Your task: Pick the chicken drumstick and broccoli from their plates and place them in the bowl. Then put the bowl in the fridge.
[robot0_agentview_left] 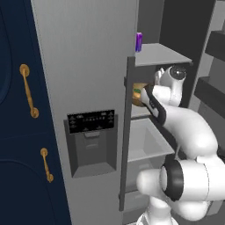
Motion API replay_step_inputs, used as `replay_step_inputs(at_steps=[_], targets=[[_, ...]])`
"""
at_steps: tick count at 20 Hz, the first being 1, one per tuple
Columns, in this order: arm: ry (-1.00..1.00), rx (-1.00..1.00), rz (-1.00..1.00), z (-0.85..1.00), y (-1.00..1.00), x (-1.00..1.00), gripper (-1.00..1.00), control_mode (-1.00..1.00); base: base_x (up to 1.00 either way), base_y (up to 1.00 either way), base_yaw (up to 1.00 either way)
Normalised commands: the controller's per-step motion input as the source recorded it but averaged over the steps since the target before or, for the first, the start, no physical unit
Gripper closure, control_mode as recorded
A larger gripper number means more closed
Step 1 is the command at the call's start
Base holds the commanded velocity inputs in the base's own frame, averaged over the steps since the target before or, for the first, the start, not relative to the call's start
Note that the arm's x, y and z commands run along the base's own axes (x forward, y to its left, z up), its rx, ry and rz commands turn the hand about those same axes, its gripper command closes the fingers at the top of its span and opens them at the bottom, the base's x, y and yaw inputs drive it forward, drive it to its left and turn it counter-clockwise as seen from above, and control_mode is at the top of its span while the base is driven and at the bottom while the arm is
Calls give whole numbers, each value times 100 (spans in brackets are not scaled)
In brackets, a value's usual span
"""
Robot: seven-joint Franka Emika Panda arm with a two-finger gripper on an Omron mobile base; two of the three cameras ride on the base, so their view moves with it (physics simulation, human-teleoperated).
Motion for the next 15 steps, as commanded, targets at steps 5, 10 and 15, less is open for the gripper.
replay_step_inputs(at_steps=[5,10,15], targets=[[5,0,0,41,30,-95,-100,-100,0,0,0],[0,0,3,40,28,-98,-100,-100,0,0,0],[1,0,2,62,15,-100,-100,-100,0,0,0]])
